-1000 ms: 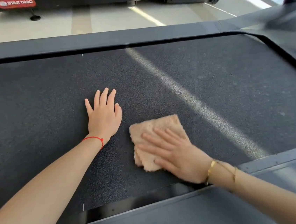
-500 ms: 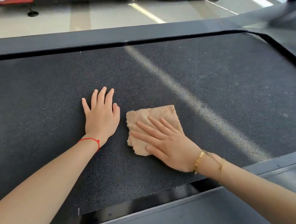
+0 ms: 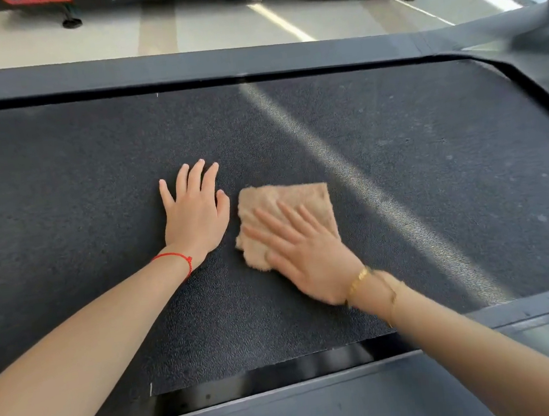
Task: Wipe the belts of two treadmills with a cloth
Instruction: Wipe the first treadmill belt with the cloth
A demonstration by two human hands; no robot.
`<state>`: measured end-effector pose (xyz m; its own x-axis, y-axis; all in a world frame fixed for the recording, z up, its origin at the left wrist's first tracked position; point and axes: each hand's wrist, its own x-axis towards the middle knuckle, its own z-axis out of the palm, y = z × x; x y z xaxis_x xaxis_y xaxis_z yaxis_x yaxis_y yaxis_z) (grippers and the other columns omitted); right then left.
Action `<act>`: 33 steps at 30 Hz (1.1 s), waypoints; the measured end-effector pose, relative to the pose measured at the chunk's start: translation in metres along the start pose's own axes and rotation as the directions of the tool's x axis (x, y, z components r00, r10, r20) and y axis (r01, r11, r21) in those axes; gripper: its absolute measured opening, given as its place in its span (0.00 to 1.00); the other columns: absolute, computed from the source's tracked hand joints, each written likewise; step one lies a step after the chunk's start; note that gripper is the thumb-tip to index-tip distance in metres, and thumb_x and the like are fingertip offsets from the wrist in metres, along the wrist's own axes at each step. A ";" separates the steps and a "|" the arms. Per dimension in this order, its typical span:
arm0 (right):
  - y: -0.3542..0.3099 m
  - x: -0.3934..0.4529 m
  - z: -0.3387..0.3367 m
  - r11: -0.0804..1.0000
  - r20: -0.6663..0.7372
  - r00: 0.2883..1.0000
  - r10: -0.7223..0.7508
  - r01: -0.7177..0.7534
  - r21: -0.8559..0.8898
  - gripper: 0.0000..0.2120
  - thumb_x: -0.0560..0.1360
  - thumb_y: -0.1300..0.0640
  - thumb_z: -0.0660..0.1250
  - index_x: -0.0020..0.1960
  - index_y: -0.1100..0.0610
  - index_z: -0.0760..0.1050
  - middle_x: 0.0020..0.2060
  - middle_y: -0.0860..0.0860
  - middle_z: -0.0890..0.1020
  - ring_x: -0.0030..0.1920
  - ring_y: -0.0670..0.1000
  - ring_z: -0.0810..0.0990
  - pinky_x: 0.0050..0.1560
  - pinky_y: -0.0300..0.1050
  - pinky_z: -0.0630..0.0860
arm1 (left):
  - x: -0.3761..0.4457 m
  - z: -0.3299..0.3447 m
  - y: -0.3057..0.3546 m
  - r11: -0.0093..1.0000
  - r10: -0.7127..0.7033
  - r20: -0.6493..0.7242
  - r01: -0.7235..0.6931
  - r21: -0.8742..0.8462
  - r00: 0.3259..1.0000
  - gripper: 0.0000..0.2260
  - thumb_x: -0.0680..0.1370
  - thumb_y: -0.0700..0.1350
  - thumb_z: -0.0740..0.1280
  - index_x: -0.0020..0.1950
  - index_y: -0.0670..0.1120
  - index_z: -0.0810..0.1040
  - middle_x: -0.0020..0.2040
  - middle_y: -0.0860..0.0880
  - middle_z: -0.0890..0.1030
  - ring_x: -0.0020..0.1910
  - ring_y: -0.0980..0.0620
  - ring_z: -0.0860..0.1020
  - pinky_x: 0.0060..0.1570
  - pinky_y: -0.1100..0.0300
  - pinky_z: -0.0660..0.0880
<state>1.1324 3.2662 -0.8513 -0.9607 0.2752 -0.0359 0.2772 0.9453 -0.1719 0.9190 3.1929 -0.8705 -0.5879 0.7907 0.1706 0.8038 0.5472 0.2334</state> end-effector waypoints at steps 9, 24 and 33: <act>0.067 0.014 -0.020 0.970 -0.003 0.972 0.235 -0.234 0.069 0.24 0.84 0.44 0.44 0.79 0.40 0.45 0.79 0.42 0.44 0.79 0.52 0.39 0.77 0.48 0.34 | 0.000 -0.001 0.000 1.000 -0.007 0.024 0.007 -0.002 1.000 0.23 0.84 0.50 0.52 0.80 0.50 0.59 0.80 0.49 0.59 0.80 0.46 0.53 0.76 0.36 0.47; 0.090 0.059 -0.020 0.974 -0.026 0.975 0.220 -0.217 0.069 0.24 0.85 0.47 0.46 0.80 0.42 0.48 0.80 0.45 0.47 0.80 0.54 0.42 0.78 0.52 0.38 | -0.001 0.001 -0.003 0.999 -0.035 0.036 0.035 0.012 0.999 0.25 0.83 0.51 0.51 0.81 0.49 0.56 0.81 0.46 0.56 0.80 0.46 0.52 0.76 0.36 0.47; 0.138 0.204 -0.035 0.893 0.006 0.895 0.446 -0.445 0.073 0.25 0.84 0.45 0.41 0.80 0.44 0.45 0.80 0.48 0.46 0.79 0.57 0.41 0.77 0.55 0.37 | 0.002 -0.003 0.003 0.997 -0.060 0.049 0.057 0.051 0.997 0.26 0.82 0.51 0.51 0.80 0.49 0.57 0.80 0.47 0.57 0.80 0.46 0.52 0.76 0.35 0.49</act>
<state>0.9754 3.4586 -0.8481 -0.7366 0.6666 -0.1145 0.6738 0.7087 -0.2091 0.9194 3.1953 -0.8663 -0.6298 0.7690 0.1092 0.7723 0.6050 0.1937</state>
